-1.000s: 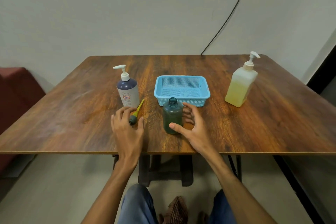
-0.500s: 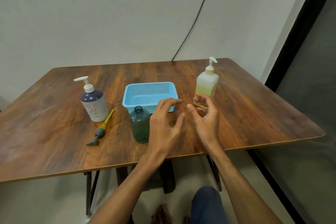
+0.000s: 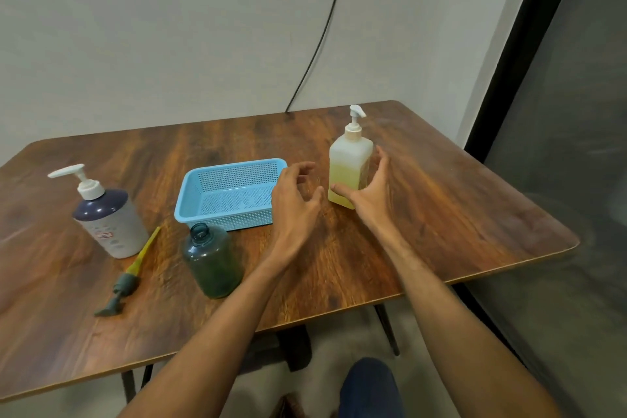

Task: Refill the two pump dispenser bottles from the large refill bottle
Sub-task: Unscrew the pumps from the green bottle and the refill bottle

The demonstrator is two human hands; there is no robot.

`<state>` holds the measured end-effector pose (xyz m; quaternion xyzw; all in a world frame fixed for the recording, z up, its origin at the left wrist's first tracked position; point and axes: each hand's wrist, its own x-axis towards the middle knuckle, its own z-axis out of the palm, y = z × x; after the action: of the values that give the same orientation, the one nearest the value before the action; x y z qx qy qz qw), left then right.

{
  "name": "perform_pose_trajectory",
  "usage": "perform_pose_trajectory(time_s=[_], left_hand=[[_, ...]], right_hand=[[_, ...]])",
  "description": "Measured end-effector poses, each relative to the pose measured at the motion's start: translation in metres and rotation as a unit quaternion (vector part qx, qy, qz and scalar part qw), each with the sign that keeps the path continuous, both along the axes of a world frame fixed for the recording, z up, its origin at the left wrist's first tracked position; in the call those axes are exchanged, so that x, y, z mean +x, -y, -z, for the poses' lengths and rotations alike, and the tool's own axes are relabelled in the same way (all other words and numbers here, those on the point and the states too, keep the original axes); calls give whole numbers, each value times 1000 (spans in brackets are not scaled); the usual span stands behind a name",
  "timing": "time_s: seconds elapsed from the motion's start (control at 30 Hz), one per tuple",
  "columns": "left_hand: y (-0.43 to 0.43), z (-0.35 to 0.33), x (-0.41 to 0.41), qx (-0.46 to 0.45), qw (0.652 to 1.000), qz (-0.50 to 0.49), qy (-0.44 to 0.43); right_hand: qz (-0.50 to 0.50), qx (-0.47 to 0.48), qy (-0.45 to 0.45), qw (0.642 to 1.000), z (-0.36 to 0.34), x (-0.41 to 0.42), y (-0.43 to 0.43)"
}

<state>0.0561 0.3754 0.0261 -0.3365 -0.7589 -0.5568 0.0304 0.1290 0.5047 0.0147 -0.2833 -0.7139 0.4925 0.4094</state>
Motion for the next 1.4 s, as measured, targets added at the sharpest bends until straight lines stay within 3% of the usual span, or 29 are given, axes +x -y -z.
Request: perform_pose_trajectory(time_s=[0.27, 0.77, 1.03, 1.27, 1.4], left_hand=[[7, 6, 3, 13, 1000, 3, -5], [101, -15, 50, 138, 989, 29, 36], [118, -17, 50, 111, 991, 64, 44], [110, -1, 53, 71, 995, 59, 28], [104, 3, 53, 60, 997, 45, 21]], right_hand=[[33, 0, -8, 999, -7, 0, -12], [-8, 62, 16, 998, 4, 60, 111], [-34, 62, 6, 997, 2, 63, 137], [-177, 22, 47, 983, 1, 77, 116], [-182, 45, 54, 981, -22, 93, 98]])
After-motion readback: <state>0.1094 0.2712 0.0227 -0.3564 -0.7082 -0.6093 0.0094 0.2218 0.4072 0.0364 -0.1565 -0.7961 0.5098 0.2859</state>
